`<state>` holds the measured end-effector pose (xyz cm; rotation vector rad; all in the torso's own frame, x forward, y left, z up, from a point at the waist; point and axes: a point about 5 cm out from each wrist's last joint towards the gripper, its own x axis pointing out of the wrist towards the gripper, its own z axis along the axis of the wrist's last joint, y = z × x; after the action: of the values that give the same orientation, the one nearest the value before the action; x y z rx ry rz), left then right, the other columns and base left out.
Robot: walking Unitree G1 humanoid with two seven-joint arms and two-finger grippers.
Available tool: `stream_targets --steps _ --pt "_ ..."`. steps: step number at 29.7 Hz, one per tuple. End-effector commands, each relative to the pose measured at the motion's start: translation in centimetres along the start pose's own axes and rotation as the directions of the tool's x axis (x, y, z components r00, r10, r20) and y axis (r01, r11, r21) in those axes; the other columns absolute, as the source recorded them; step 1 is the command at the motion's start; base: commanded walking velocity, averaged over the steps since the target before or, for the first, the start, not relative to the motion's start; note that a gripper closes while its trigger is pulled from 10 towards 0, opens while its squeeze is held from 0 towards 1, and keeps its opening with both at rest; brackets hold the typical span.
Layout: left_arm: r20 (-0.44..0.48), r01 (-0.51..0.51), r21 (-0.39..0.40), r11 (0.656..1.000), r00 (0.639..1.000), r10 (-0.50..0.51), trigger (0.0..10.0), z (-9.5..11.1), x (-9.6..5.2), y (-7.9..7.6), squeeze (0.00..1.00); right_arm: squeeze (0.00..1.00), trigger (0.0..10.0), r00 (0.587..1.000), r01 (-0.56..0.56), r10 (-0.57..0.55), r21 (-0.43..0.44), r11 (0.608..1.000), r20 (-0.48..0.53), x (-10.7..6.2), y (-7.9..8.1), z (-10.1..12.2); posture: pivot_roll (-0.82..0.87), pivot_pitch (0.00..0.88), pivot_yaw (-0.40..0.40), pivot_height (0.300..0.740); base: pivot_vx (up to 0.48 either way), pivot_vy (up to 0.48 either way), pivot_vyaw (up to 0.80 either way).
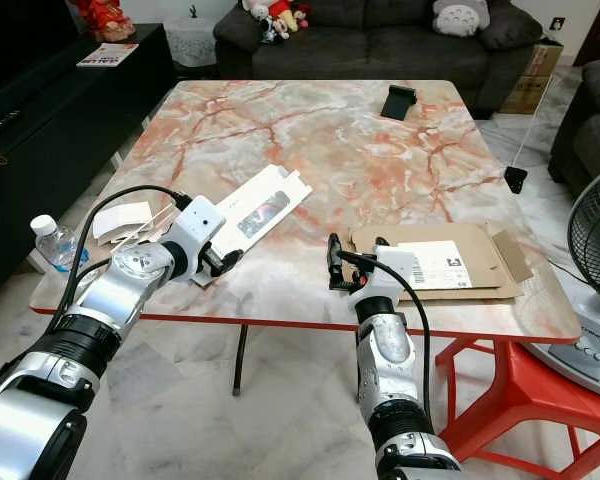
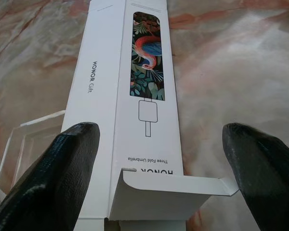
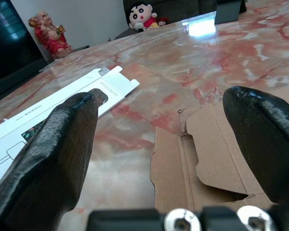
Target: Picking trash to rubbish bin
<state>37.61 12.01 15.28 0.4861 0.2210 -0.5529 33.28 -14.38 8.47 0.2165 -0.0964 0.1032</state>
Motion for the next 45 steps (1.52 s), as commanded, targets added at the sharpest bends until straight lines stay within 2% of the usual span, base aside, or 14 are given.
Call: stream_targets --steps 1,5,7,9,14,16,17,19,26,30,33,44,45 --pt "-0.021 -0.016 0.019 1.0 1.0 0.016 10.0 -0.3 -0.1 0.2 0.0 0.0 10.0 1.0 -0.007 0.007 0.001 1.0 0.009 0.1 0.1 0.3 -0.11 0.026 0.034 0.74 0.0 0.0 0.0" --pt "-0.029 -0.038 0.038 0.999 0.999 0.039 10.0 -0.5 0.0 0.5 0.0 0.0 10.0 1.0 -0.008 0.008 0.001 1.0 0.01 0.2 0.1 0.3 -0.11 0.024 0.034 0.74 0.0 0.0 0.0" --pt "-0.036 -0.044 0.071 0.996 0.998 0.047 10.0 -0.7 0.0 0.4 0.0 0.0 10.0 1.0 -0.007 0.007 0.001 1.0 0.01 0.2 0.1 0.3 -0.11 0.026 0.033 0.74 0.0 0.0 0.0" --pt "-0.041 -0.045 0.137 0.99 0.998 0.051 10.0 -0.8 0.1 0.2 0.0 0.0 10.0 1.0 -0.006 0.006 0.0 1.0 0.009 0.2 0.1 0.3 -0.11 0.026 0.033 0.74 0.0 0.0 0.0" --pt "-0.054 -0.038 0.191 0.981 0.997 0.049 10.0 -1.3 0.3 -0.4 0.0 0.0 10.0 1.0 -0.006 0.006 0.001 1.0 0.009 0.2 0.1 0.3 -0.11 0.026 0.033 0.74 0.0 0.0 0.0" --pt "-0.051 -0.05 0.264 0.963 0.997 0.066 10.0 -1.4 0.5 -0.8 0.0 0.0 10.0 1.0 -0.005 0.005 0.002 1.0 0.011 0.1 0.0 0.3 -0.11 0.027 0.031 0.74 0.0 0.0 0.0" --pt "-0.051 -0.05 0.264 0.963 0.997 0.066 10.0 -1.4 0.5 -0.8 0.0 0.0 10.0 1.0 -0.005 0.005 0.002 1.0 0.011 0.1 0.0 0.3 -0.11 0.027 0.031 0.74 0.0 0.0 0.0" --pt "-0.047 -0.068 0.315 0.947 0.995 0.087 10.0 -1.5 0.6 -0.9 0.0 0.0 10.0 1.0 -0.005 0.005 0.002 1.0 0.012 0.1 0.0 0.3 -0.11 0.027 0.031 0.74 0.0 0.0 0.0" --pt "-0.056 -0.093 0.391 0.916 0.991 0.125 10.0 -1.9 0.7 -0.8 0.0 0.0 10.0 1.0 -0.001 0.001 0.004 1.0 0.014 0.1 0.0 0.3 -0.12 0.027 0.033 0.74 0.0 0.0 0.0" --pt "-0.058 -0.138 0.376 0.916 0.983 0.172 10.0 -2.4 0.7 -0.4 0.0 0.0 10.0 1.0 0.0 0.0 0.004 1.0 0.014 0.1 0.0 0.3 -0.12 0.027 0.033 0.74 0.0 0.0 0.0" --pt "-0.064 -0.135 0.329 0.935 0.984 0.165 10.0 -2.8 0.8 -0.6 0.0 0.0 10.0 1.0 -0.001 0.001 0.004 1.0 0.014 0.1 0.0 0.3 -0.11 0.028 0.03 0.74 0.0 0.0 0.0" --pt "-0.083 -0.14 0.333 0.932 0.981 0.177 10.0 -3.4 1.1 -1.1 0.0 0.0 10.0 1.0 0.0 0.0 0.003 1.0 0.015 0.1 0.0 0.3 -0.12 0.027 0.029 0.74 0.0 0.0 0.0" --pt "-0.094 -0.132 0.352 0.927 0.98 0.175 8.9 -3.6 1.1 -1.1 0.0 0.0 10.0 1.0 0.0 0.0 0.002 1.0 0.014 0.1 0.0 0.3 -0.12 0.027 0.029 0.74 0.0 0.0 0.0"
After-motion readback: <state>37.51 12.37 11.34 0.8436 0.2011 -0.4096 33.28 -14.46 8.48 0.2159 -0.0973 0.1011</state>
